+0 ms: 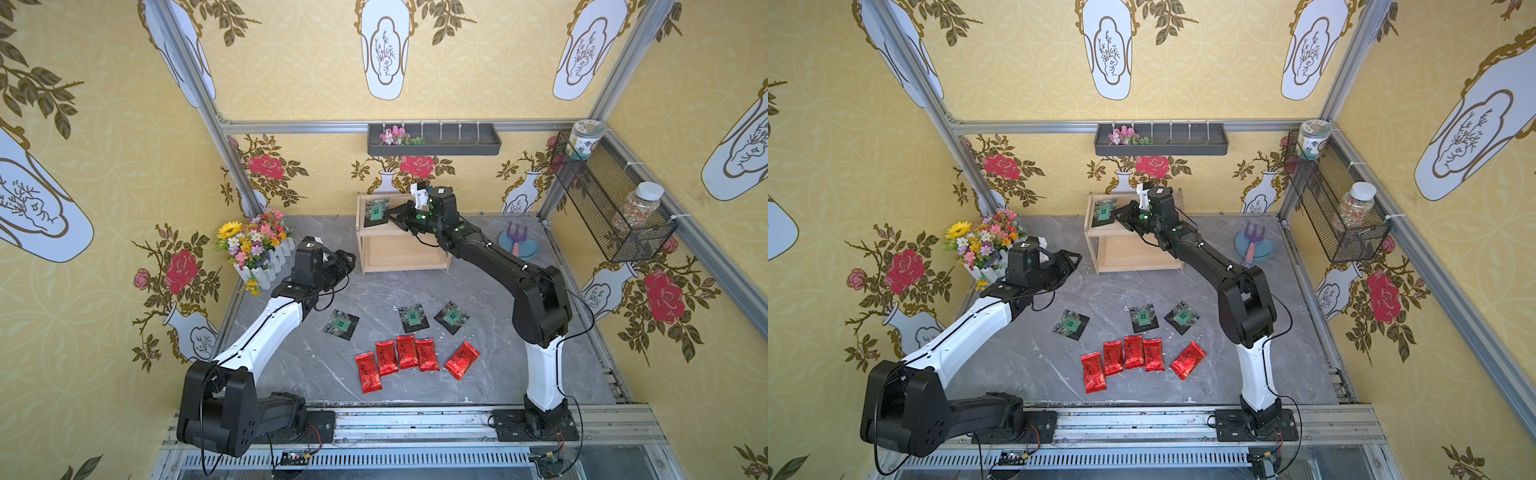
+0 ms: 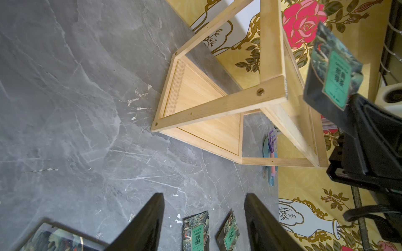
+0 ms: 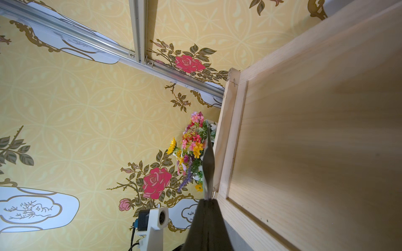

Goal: Place the tea bags on the shelf by color
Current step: Place the tea bag on the shelf.

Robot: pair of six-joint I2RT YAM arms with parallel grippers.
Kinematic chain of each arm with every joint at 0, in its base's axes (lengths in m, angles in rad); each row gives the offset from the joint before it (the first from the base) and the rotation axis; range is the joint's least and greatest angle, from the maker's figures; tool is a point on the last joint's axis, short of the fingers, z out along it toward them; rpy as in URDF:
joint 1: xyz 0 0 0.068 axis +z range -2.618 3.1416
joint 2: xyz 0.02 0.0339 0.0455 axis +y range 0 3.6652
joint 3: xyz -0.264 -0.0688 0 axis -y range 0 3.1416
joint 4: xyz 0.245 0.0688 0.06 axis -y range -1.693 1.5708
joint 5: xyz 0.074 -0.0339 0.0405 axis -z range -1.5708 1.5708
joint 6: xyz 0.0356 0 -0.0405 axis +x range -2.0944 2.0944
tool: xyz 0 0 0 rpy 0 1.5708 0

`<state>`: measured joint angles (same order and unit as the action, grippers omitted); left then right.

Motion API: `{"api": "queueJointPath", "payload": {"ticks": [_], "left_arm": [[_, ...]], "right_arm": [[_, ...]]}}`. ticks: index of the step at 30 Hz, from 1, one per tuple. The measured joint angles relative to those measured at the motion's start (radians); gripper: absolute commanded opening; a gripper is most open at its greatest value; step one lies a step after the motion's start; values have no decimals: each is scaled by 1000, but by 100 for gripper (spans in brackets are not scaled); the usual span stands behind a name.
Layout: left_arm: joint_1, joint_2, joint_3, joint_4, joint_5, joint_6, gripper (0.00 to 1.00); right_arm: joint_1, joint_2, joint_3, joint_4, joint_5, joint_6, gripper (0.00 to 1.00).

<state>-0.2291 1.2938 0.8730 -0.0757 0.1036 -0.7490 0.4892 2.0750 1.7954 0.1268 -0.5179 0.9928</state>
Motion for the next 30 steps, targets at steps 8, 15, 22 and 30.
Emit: {"api": "queueJointPath", "payload": {"ticks": [8,15,22,30], "left_arm": [[12,-6,-10,1,9,8,64],[19,-18,-24,2,20,8,65],[20,-26,-29,2,23,8,65],[25,-35,-37,3,23,8,65]], "right_arm": [[15,69,76,-53,17,-4,0],[19,88,106,-82,16,-11,3],[17,109,135,-108,18,-29,13],[17,147,217,-182,18,-61,26]]}}
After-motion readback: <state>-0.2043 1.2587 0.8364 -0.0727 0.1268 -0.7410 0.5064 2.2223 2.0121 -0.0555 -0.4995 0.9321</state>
